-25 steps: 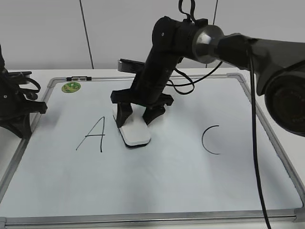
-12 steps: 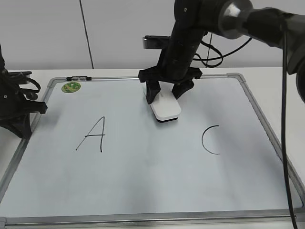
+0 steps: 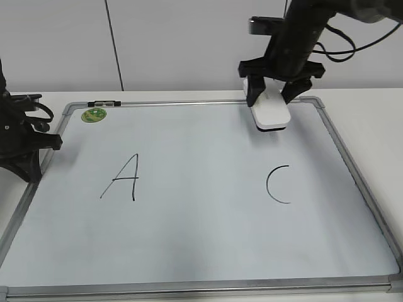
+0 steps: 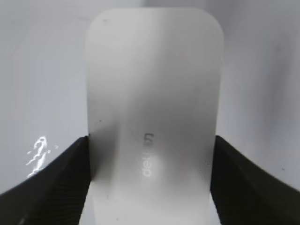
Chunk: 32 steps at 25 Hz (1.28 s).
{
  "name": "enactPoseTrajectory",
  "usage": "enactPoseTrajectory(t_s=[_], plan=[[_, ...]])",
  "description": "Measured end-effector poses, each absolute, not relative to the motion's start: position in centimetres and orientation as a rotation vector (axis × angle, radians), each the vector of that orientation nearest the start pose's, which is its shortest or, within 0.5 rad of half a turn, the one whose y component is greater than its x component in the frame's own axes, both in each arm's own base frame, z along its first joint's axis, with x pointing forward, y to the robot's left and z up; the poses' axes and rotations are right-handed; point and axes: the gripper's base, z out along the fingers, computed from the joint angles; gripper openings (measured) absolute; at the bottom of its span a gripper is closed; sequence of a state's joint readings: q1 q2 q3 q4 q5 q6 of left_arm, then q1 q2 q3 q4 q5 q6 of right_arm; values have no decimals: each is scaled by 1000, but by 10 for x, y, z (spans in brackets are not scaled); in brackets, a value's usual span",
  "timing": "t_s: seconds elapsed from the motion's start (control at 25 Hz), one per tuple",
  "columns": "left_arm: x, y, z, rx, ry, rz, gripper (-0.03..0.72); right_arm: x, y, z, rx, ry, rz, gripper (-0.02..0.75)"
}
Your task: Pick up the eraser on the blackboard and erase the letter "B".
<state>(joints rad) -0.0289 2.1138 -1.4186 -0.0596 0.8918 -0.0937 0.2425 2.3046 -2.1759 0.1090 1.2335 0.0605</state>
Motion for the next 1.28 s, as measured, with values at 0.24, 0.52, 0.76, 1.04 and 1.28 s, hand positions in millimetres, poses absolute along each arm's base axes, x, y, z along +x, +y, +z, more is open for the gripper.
enactPoseTrajectory(t_s=[0.24,0.52,0.76,1.04,1.28], plan=[[404,-16,129,-154,3069,-80,40,473,89,221,-130,2922,183,540],[404,-16,129,-154,3069,-80,40,460,61,213,-88,2990,165,540],[404,-16,129,-154,3069,-80,40,453,31,204,-47,3036,138,540],[403,-16,129,-154,3071,-80,41,453,24,201,-103,3041,105,540],[403,-16,129,-154,3071,-80,41,454,24,199,-114,3043,90,540]])
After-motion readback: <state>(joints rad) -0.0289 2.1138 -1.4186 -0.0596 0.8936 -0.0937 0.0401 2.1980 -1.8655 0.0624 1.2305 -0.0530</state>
